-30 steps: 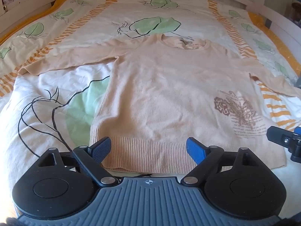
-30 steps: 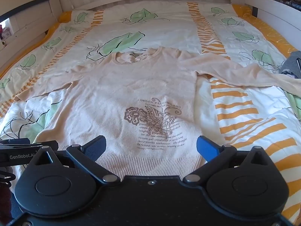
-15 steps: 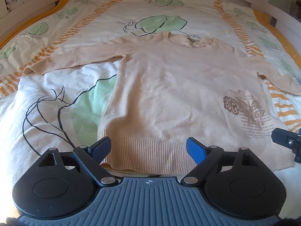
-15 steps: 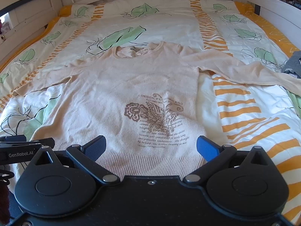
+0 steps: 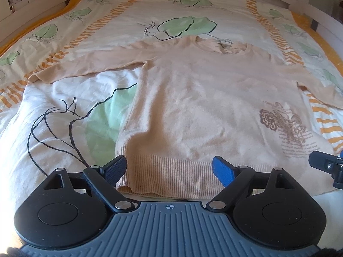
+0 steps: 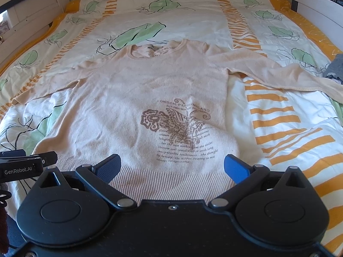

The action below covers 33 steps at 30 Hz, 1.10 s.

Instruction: Fold small clothes

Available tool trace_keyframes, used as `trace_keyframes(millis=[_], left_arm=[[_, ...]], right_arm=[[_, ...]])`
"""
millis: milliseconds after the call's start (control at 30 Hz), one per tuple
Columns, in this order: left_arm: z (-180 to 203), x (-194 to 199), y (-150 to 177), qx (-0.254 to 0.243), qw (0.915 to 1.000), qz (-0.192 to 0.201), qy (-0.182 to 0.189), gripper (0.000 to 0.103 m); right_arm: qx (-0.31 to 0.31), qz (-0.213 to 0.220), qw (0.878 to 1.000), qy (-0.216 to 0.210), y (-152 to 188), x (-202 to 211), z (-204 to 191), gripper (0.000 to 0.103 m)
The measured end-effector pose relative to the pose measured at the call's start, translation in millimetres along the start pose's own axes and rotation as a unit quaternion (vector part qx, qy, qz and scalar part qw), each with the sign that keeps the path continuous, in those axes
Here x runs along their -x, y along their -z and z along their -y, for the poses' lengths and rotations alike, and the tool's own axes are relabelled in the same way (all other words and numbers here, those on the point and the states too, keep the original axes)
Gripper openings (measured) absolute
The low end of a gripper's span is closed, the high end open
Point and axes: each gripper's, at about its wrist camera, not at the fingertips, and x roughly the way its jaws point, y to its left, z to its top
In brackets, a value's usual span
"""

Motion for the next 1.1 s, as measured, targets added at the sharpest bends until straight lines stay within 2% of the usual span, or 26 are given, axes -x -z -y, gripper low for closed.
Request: trace_keyframes(millis=[1100], left_arm=[[2.1,-6.3,1.6,-0.006,0.9999,-0.009,0.002,0.087]], right_arm=[[0.000,-0.011,1.000,-0.005,-1.1,-8.4,-2.2,0.102]])
